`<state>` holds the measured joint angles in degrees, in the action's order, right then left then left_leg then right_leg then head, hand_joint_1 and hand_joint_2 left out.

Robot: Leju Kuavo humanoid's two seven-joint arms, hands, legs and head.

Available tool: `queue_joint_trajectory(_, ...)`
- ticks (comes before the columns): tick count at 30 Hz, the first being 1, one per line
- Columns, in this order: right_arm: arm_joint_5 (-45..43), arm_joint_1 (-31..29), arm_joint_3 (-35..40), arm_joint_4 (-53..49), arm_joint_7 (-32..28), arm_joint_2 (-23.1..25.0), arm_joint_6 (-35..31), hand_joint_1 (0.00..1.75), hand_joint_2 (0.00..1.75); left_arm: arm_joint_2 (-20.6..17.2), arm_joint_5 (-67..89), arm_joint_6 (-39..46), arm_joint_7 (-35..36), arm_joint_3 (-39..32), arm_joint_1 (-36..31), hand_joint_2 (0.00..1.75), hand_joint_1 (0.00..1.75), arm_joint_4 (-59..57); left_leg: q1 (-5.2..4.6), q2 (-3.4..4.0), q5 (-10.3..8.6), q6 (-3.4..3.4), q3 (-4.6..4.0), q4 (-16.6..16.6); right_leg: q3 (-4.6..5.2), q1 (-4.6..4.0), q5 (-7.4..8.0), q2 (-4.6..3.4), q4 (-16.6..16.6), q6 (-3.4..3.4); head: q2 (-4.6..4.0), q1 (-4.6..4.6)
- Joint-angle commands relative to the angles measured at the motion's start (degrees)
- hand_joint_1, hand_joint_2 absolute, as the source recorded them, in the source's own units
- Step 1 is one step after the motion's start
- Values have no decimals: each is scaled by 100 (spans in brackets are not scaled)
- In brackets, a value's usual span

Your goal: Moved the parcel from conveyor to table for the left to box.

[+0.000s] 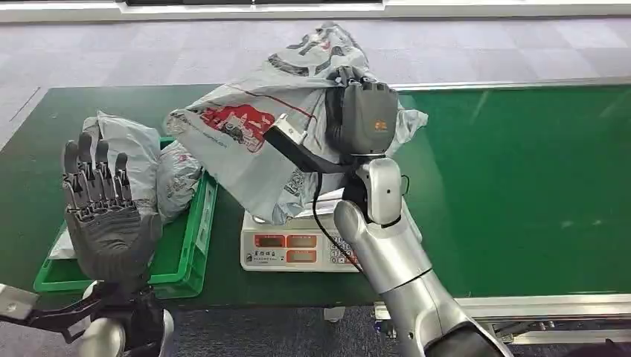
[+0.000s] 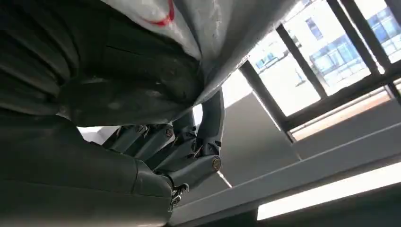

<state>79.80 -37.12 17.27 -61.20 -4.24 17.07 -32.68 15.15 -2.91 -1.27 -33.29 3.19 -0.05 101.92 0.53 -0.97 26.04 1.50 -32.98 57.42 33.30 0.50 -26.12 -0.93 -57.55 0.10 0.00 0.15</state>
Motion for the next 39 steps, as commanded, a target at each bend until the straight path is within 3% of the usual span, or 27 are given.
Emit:
queue_joint_trajectory(1, -112, -563, 628, 1120, -25, 39, 31, 175, 175, -79, -64, 50, -76, 299, -183, 175, 0, -495, -3, 15, -2, -7, 2, -5, -1, 1, 5, -1, 7, 2, 0, 2)
queue_joint_trajectory(3, -398, -618, 551, 1416, -19, 139, -126, 175, 175, -87, -80, 91, -91, 293, -168, 175, 0, -464, -5, 15, 0, -7, 4, -7, -4, 4, 4, 0, 7, 2, 0, 2)
queue_joint_trajectory(4, -413, -619, 556, 1485, -8, 141, -172, 0, 175, -90, -81, 96, -92, 295, -156, 175, 0, -450, -3, 6, 0, -5, 0, -3, -1, 3, 2, 5, 5, 1, 0, 2)
queue_joint_trajectory(8, -254, -619, 596, 1602, 240, 129, -531, 0, 175, -120, -94, 202, -87, 282, -102, 175, 0, -380, -2, 9, 2, -5, 2, -4, -3, 1, 3, 2, 8, 0, 0, 2)
queue_joint_trajectory(9, -217, -593, 581, 1546, 307, 110, -646, 0, 0, -121, -98, 219, -85, 279, -86, 175, 0, -362, -1, 11, -1, -7, 3, -8, -3, 0, 6, 4, 11, -1, 0, 0)
queue_joint_trajectory(14, -74, -328, 169, 904, 522, 36, -732, 0, 0, -102, -85, 304, -96, 230, 29, 175, 0, -255, -1, 1, 2, -6, 0, -5, -4, 0, 1, 12, 9, 1, 0, 2)
queue_joint_trajectory(22, -292, -387, -79, 914, 551, -2, -732, 0, 0, -90, -69, 354, -93, 170, 118, 175, 0, -147, -1, -4, 0, -7, -4, -2, -2, -1, 1, 16, 8, 2, 0, 2)
queue_joint_trajectory(25, -745, -172, -323, 434, 577, -75, -732, 0, 0, -78, -12, 410, -77, 94, 189, 175, 0, -91, -1, 0, 2, -5, -4, -1, 2, 0, 1, 10, 5, 1, 0, 2)
queue_joint_trajectory(29, -1839, 622, -720, -1056, 182, -339, -571, 0, 0, -104, 430, 733, -89, -293, -34, 175, 0, 72, 0, -17, -2, -6, -2, -5, -6, -2, -1, 30, 13, 1, 0, 0)
queue_joint_trajectory(39, -1904, 638, -680, -1044, 132, -314, -591, 0, 0, -72, 432, 710, -11, -321, -57, 175, 0, 92, -2, -12, 2, -10, -2, -4, -3, 0, 1, 26, 10, 0, 0, 0)
